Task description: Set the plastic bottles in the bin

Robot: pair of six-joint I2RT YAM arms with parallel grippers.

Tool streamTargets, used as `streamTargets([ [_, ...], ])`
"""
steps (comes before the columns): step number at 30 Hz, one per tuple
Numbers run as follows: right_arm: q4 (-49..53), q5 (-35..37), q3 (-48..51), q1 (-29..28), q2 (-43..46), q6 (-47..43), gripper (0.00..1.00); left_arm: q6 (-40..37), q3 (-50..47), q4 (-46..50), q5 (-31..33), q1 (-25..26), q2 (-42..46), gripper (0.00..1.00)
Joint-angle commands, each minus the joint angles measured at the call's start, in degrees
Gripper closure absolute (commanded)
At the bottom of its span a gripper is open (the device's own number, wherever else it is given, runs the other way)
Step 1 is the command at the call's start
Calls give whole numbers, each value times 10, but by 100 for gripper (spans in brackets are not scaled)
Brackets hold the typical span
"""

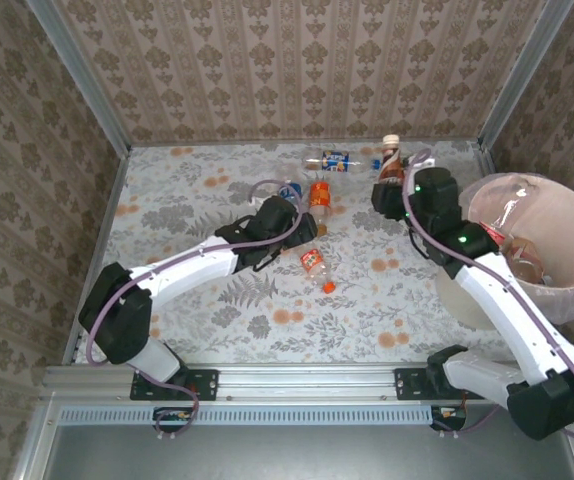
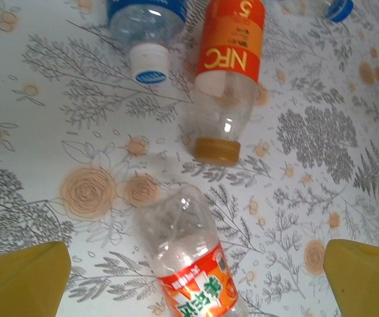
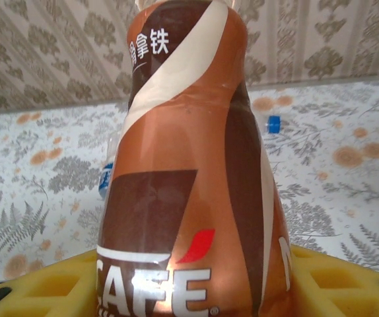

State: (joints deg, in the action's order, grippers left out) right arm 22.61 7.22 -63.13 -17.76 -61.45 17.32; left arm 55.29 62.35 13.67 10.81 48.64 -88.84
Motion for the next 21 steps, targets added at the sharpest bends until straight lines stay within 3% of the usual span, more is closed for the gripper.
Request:
streamTargets([
  [1,76,-22,-41,38,41,-15,57,-16,15,-1,22,14,-4,0],
  [8,208,-9,-122,149,66,-74,57,-40,4,-47,-52,11,-4,0],
  [11,233,-22,-145,191,71,-82,57,-36,9,-23,-50,9,1,0],
  [15,266,-20,-168,235,78,-89,56,-34,-26,-79,-71,4,14,0],
  [21,350,43,-199,309,80,-102,55,-63,-20,-94,-100,2,17,0],
])
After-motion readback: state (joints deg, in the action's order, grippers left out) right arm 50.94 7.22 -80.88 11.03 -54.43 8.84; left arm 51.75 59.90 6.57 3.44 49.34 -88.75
